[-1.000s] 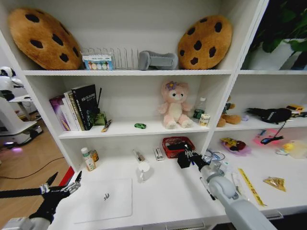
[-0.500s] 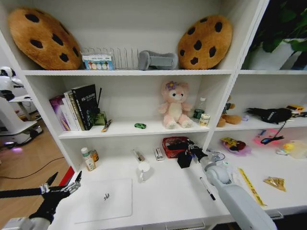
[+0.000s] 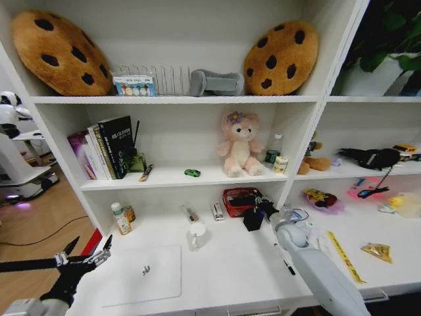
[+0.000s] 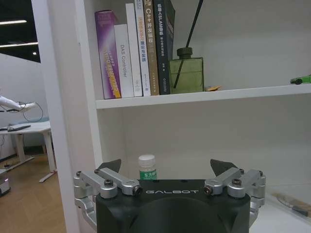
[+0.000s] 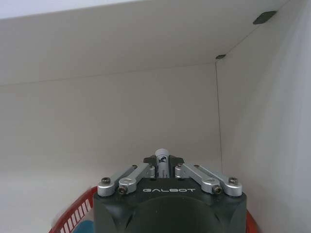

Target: Organize the objects on the table.

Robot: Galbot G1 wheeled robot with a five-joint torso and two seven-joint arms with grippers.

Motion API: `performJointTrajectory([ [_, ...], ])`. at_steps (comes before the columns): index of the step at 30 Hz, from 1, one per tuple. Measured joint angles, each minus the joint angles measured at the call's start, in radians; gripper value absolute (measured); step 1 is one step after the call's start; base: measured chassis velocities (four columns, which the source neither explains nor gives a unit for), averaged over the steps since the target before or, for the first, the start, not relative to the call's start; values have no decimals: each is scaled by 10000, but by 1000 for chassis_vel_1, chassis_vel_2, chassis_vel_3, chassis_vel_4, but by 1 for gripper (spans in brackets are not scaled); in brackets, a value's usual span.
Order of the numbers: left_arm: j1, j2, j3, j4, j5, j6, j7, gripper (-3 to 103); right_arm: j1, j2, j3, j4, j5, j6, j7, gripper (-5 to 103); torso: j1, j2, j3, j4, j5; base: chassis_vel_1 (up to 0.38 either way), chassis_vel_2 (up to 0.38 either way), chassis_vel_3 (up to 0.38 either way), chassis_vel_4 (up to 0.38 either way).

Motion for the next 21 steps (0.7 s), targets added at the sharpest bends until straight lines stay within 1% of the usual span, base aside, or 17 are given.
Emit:
performJointTrajectory([
  [3, 0, 0, 0, 0, 0, 0, 0, 100, 31, 58, -39, -87, -106, 28, 19, 13, 0, 0, 0, -1, -1, 0, 0, 0, 0],
  [4, 0, 0, 0, 0, 0, 0, 0, 100, 34, 85, -61, -114, -157, 48, 41, 10, 0, 0, 0, -1, -1, 0, 0, 0, 0],
  [5, 0, 0, 0, 0, 0, 0, 0, 100, 34, 107, -79, -125, -205, 62, 51, 13, 0, 0, 0, -1, 0, 0, 0, 0, 0],
  [6, 0, 0, 0, 0, 0, 0, 0, 100, 34, 107, -79, -125, -205, 62, 51, 13, 0, 0, 0, -1, 0, 0, 0, 0, 0],
  [8, 0, 0, 0, 0, 0, 0, 0, 100, 8, 141, -95, -115, -236, 68, 55, 23, 0, 0, 0, 0, 0, 0, 0, 0, 0],
  [9, 0, 0, 0, 0, 0, 0, 0, 100, 8, 141, -95, -115, -236, 68, 55, 23, 0, 0, 0, 0, 0, 0, 0, 0, 0],
  [12, 0, 0, 0, 0, 0, 0, 0, 100, -43, 150, -108, -76, -234, 139, 55, 39, 0, 0, 0, -1, -1, 0, 0, 0, 0],
  [13, 0, 0, 0, 0, 0, 0, 0, 100, -43, 150, -108, -76, -234, 139, 55, 39, 0, 0, 0, -1, -1, 0, 0, 0, 0],
  [15, 0, 0, 0, 0, 0, 0, 0, 100, -93, 134, -102, -28, -229, 149, 55, 50, 0, 0, -1, 0, 0, 0, 0, 0, 0],
  [16, 0, 0, 0, 0, 0, 0, 0, 100, -93, 134, -102, -28, -229, 149, 55, 50, 0, 0, -1, 0, 0, 0, 0, 0, 0],
  [18, 0, 0, 0, 0, 0, 0, 0, 100, -269, 47, -45, 183, -189, 150, 56, 61, 0, 0, 0, 1, 0, 0, 0, 0, 0],
  [19, 0, 0, 0, 0, 0, 0, 0, 100, -269, 47, -45, 183, -189, 150, 56, 61, 0, 0, 0, 1, 0, 0, 0, 0, 0],
  [21, 0, 0, 0, 0, 0, 0, 0, 100, -756, -170, 119, 862, -25, 139, 21, 73, 0, 0, 0, 0, 1, 0, 0, 0, 0],
])
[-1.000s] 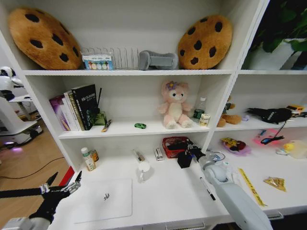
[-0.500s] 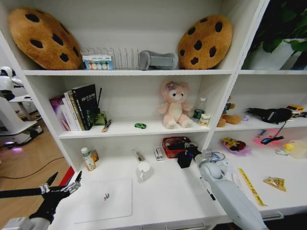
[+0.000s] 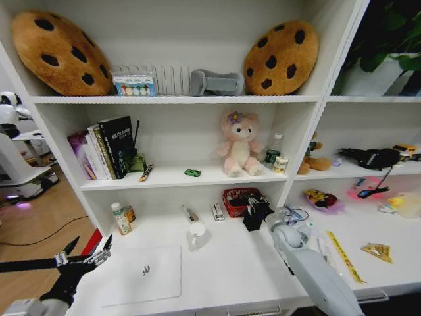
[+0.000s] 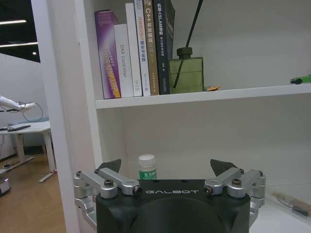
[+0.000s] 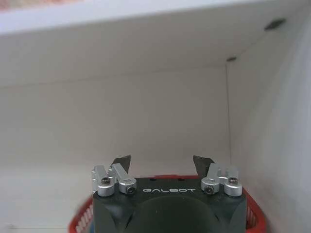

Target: Organize the objects on the table.

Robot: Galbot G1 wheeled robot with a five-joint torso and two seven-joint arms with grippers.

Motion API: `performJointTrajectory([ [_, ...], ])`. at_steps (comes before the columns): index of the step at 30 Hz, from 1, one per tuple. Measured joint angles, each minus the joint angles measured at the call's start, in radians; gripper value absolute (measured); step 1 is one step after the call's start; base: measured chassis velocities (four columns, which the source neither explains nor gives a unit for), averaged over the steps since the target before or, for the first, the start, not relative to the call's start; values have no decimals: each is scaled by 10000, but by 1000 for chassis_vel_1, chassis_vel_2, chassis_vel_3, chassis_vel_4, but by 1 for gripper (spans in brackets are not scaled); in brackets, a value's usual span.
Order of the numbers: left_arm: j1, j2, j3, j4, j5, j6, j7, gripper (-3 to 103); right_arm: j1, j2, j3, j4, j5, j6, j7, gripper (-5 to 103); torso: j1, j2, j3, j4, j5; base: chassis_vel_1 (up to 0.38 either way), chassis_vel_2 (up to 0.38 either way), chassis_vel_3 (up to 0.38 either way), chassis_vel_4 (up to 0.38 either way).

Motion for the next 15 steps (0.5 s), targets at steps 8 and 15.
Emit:
performJointTrajectory([
  [8, 1, 0, 0, 0, 0, 0, 0, 100, -796, -279, 267, 1180, 101, -6, -58, 94, -1, 1, 0, -5, -1, 0, 0, 0, 0],
  [15, 0, 0, 0, 0, 0, 0, -1, 100, -2489, -484, 969, 3404, -179, -629, 1033, 91, -2, 1, -2, 0, -2, 0, 0, 0, 0],
])
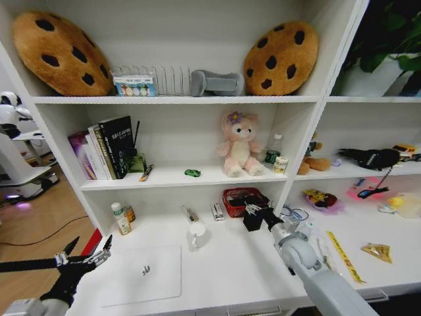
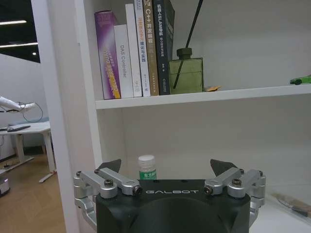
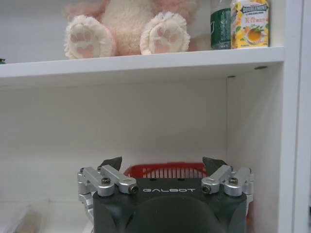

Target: Organize the objects on the table.

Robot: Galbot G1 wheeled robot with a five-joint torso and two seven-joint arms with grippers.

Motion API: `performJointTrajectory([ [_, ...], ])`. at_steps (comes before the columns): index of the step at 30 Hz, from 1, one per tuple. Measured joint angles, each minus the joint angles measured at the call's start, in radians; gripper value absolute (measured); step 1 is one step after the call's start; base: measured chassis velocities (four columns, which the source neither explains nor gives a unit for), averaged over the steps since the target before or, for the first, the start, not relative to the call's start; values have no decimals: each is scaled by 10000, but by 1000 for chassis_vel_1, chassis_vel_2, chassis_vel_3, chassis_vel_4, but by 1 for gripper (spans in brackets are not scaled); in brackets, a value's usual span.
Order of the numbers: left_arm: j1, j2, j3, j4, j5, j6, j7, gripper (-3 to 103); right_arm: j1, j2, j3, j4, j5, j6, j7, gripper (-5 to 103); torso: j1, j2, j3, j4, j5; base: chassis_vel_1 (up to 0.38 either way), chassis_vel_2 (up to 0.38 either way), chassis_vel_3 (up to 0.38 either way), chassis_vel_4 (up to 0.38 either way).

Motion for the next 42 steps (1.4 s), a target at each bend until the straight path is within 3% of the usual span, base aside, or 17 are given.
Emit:
performJointTrajectory([
  [1, 0, 0, -1, -1, 0, 0, 2, 100, -686, -9, 235, 566, -149, -435, 495, 95, 0, 0, 0, -2, 2, 0, 0, 0, 0],
  [4, 0, 0, -1, 0, 0, 0, 1, 100, -2070, 5, 930, 1484, -264, -769, 696, 100, -1, 0, 0, -3, 2, 0, 0, 0, 0],
  [6, 0, 1, -1, -1, 0, 0, 1, 100, -2711, 48, 1338, 1796, -356, -733, 663, 100, -1, 0, 0, -2, -1, 0, 0, 0, 0],
  [7, 0, 0, 0, 0, 0, 0, 1, 100, -3619, 198, 1912, 2160, -626, -386, 493, 101, -1, 0, 0, 0, 1, 0, 0, 0, 0],
  [12, 0, 0, -1, 0, 0, 0, 1, 100, -5064, 692, 2481, 2828, -895, -19, 294, 98, 0, 0, 0, -2, 0, 0, 0, 0, 0],
  [15, 0, 0, -1, 0, 0, 0, 2, 100, -5970, 1373, 2646, 3054, -1131, 104, 69, 99, -1, 2, 0, -5, 1, 0, 0, 0, 0],
  [21, 0, 0, -1, -1, 0, 0, 2, 100, -6208, 1765, 2636, 3041, -1255, 161, -94, 99, -1, 1, 1, 0, 0, 0, 0, 0, 0],
  [31, 0, 0, -1, 0, 0, 0, 2, 100, -5603, 1483, 2325, 2835, -1064, 46, -4, 100, 0, -1, 2, 0, 1, -37, -33, 41, 43],
  [42, 0, 0, -1, 0, 0, 0, 2, 100, -5492, 1518, 2069, 2745, -1008, -36, 62, 100, 1, 0, 2, -2, -2, -220, -215, 209, 221],
])
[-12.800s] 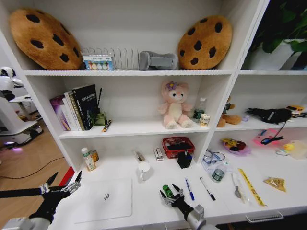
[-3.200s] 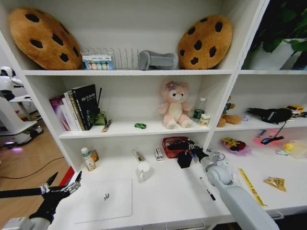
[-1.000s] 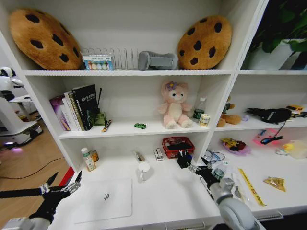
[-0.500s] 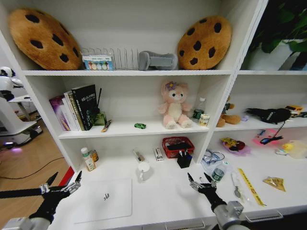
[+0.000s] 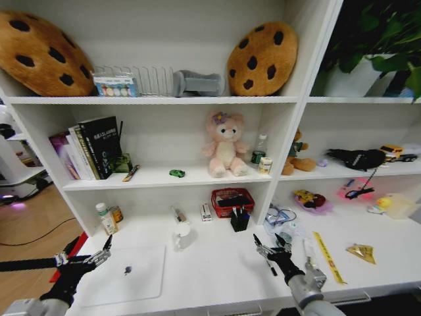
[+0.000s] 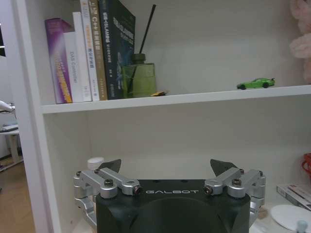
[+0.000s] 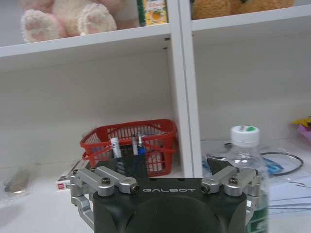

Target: Organize the objects on the table.

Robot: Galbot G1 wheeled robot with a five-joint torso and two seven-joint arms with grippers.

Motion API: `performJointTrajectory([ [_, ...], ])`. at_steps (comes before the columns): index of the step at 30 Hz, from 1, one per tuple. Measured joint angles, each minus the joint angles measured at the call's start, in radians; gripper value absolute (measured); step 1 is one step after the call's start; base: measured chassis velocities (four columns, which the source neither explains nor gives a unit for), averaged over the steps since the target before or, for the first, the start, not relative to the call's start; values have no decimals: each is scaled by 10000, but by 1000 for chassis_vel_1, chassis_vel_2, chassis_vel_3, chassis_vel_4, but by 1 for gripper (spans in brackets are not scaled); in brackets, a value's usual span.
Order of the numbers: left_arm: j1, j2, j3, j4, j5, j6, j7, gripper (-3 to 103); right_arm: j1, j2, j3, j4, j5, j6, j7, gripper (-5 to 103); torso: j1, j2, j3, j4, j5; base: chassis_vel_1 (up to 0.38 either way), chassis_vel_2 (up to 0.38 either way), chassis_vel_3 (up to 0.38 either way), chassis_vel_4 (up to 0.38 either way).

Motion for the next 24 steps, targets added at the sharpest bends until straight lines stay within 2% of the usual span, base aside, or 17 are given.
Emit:
performJointTrajectory([
  [3, 0, 0, 0, 0, 0, 0, 0, 100, 10, 42, -120, -17, -33, -11, 31, 100, 0, -1, 1, 2, 6, -272, -287, 282, 293],
  [4, 0, 0, 0, 0, 0, 0, 0, 100, 35, 53, -183, -35, -86, 0, 62, 100, -1, 0, -1, 0, -4, -290, -293, 299, 314],
  [8, 0, 0, 1, 0, 0, 0, 2, 100, 334, -22, -587, -186, -467, 157, 58, 100, 1, -2, 2, 0, 10, -308, -306, 298, 315],
  [12, 0, -1, 2, 0, -1, 0, 2, 100, 436, -178, -765, -43, -394, -263, 22, 100, 0, -1, 1, 7, 3, -236, -228, 264, 285],
  [13, 1, -2, 2, -2, 0, 0, 3, 100, 426, -311, -877, 108, -272, -578, -37, 100, -1, -1, 1, 9, 13, -20, -178, 120, 110],
  [15, 1, -2, 2, -1, 0, 0, 3, 100, 386, -414, -1004, 198, -243, -690, -71, 100, -3, 1, -1, 2, 2, 5, -113, 38, 13],
  [16, 0, -1, 2, -1, 0, 0, 3, 100, 345, -434, -1091, 246, -302, -719, -90, 100, -1, 0, -1, -12, 1, -39, -70, 38, 13],
  [18, 0, 0, 2, -1, 0, 0, 4, 100, 246, -429, -1186, 344, -421, -730, -110, 100, 2, -2, 2, -10, 1, -39, 38, -22, -73],
  [20, 0, 0, 0, 1, 0, 0, 3, 100, -107, -301, -1320, 632, -573, -728, -126, 100, 3, -1, 0, 4, -5, 16, 77, -34, -82],
  [24, 0, 0, -3, 2, 0, 0, 0, 100, -511, 18, -1491, 696, -854, -510, -295, 100, 3, -1, 0, 3, 0, 51, 85, -46, -48],
])
